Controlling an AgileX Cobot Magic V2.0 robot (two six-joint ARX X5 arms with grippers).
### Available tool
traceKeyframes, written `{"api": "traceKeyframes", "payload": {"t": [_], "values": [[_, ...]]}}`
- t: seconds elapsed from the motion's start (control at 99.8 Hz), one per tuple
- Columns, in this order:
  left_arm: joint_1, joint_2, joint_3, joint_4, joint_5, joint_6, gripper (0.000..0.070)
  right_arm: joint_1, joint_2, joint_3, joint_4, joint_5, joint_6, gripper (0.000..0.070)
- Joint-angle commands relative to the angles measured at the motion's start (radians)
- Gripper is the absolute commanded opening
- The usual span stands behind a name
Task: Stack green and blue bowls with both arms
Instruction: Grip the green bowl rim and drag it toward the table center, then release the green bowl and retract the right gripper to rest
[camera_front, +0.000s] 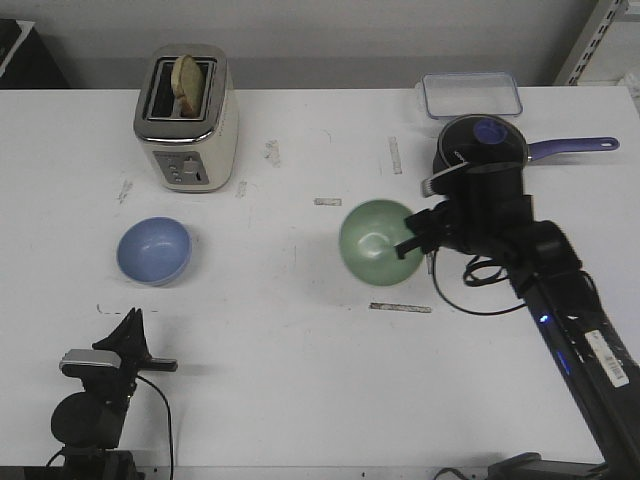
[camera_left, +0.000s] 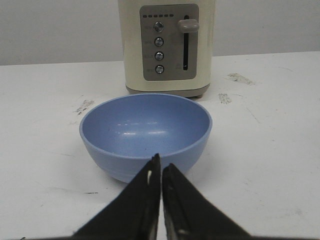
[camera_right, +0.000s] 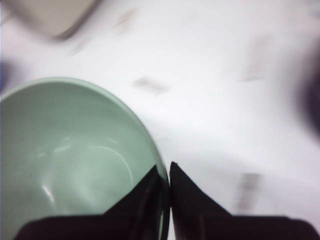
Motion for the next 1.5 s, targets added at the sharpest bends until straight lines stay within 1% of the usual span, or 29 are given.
{"api": "traceKeyframes", "payload": {"t": [0.0,0.12,0.311,0.611,0.662,0.832,0.872,0.932,0.942,0.952,0.962,0.972,0.982,0.992,1.012,1.022,1.062,1.173,1.223,1.243,1.253,1.263,1.283,1.303,1.313,1.363,1.373,1.413,1.494], "values": [[0.000,-0.002,-0.021,0.011,0.001,0.002,0.0002,0.097,0.035,0.011,0.001,0.011,0.019,0.0000],[0.000,-0.002,-0.021,0.010,0.001,0.002,0.0002,0.231,0.091,-0.006,0.004,0.056,0.018,0.0000],[0.000,-0.002,-0.021,0.006,0.001,0.002,0.0001,0.349,0.192,-0.074,0.051,0.095,0.003,0.0000],[0.000,-0.002,-0.021,0.007,0.001,0.002,0.0002,0.368,0.308,-0.176,0.160,0.100,-0.019,0.0000],[0.000,-0.002,-0.021,0.007,0.001,0.002,0.0002,0.367,0.309,-0.184,0.164,0.100,-0.032,0.0000],[0.000,-0.001,-0.021,0.007,0.001,0.002,0.0002,0.367,0.307,-0.184,0.163,0.098,-0.032,0.0009],[0.000,-0.002,-0.021,0.007,0.001,0.002,0.0002,0.367,0.306,-0.184,0.159,0.093,-0.032,0.0049],[0.000,-0.002,-0.021,0.007,0.001,0.002,0.0002,0.367,0.306,-0.184,0.149,0.077,-0.032,0.0226],[0.000,-0.002,-0.021,0.007,0.001,0.002,0.0002,0.367,0.306,-0.184,0.148,0.076,-0.032,0.0244],[0.000,-0.002,-0.021,0.007,0.001,0.002,0.0001,0.367,0.306,-0.184,0.148,0.072,-0.032,0.0279],[0.000,-0.002,-0.021,0.007,0.001,0.002,0.0002,0.367,0.306,-0.183,0.147,0.070,-0.031,0.0331],[0.000,-0.001,-0.021,0.007,0.001,0.002,0.0002,0.367,0.306,-0.183,0.146,0.070,-0.031,0.0348],[0.000,-0.002,-0.021,0.007,0.001,0.002,0.0002,0.367,0.306,-0.183,0.146,0.069,-0.028,0.0398],[0.000,-0.001,-0.021,0.007,0.001,0.002,0.0002,0.367,0.306,-0.183,0.146,0.069,-0.027,0.0412],[0.000,-0.002,-0.021,0.007,0.001,0.002,0.0001,0.367,0.306,-0.182,0.146,0.069,-0.024,0.0466],[0.000,-0.002,-0.021,0.007,0.001,0.002,0.0001,0.367,0.305,-0.181,0.146,0.069,-0.023,0.0504],[0.000,-0.002,-0.021,0.007,0.001,0.002,0.0002,0.367,0.300,-0.181,0.146,0.069,-0.020,0.0530],[0.000,-0.002,-0.021,0.007,0.001,0.002,0.0002,0.366,0.263,-0.179,0.151,0.073,-0.021,0.0526],[0.000,-0.002,-0.021,0.007,0.001,0.002,0.0002,0.360,0.229,-0.178,0.159,0.073,-0.021,0.0498],[0.000,-0.002,-0.021,0.007,0.001,0.002,0.0002,0.357,0.210,-0.177,0.164,0.073,-0.021,0.0456],[0.000,-0.002,-0.021,0.007,0.001,0.002,0.0002,0.356,0.206,-0.176,0.166,0.073,-0.021,0.0446],[0.000,-0.001,-0.021,0.007,0.001,0.002,0.0002,0.353,0.194,-0.176,0.171,0.073,-0.021,0.0415],[0.000,-0.002,-0.021,0.007,0.000,0.002,0.0002,0.351,0.180,-0.175,0.176,0.073,-0.020,0.0383],[0.000,-0.001,-0.021,0.007,0.001,0.002,0.0002,0.346,0.160,-0.175,0.183,0.073,-0.021,0.0339],[0.000,-0.002,-0.021,0.007,0.001,0.002,0.0002,0.342,0.145,-0.175,0.189,0.073,-0.021,0.0307],[0.000,-0.002,-0.021,0.007,0.000,0.002,0.0002,0.327,0.098,-0.175,0.209,0.074,-0.020,0.0215],[0.000,-0.001,-0.021,0.007,0.001,0.002,0.0002,0.321,0.081,-0.175,0.215,0.074,-0.020,0.0187],[0.000,-0.002,-0.021,0.007,0.001,0.002,0.0002,0.302,0.037,-0.175,0.232,0.081,-0.019,0.0122],[0.000,-0.002,-0.021,0.006,0.001,0.002,0.0001,0.254,-0.054,-0.175,0.252,0.121,-0.017,0.0043]]}}
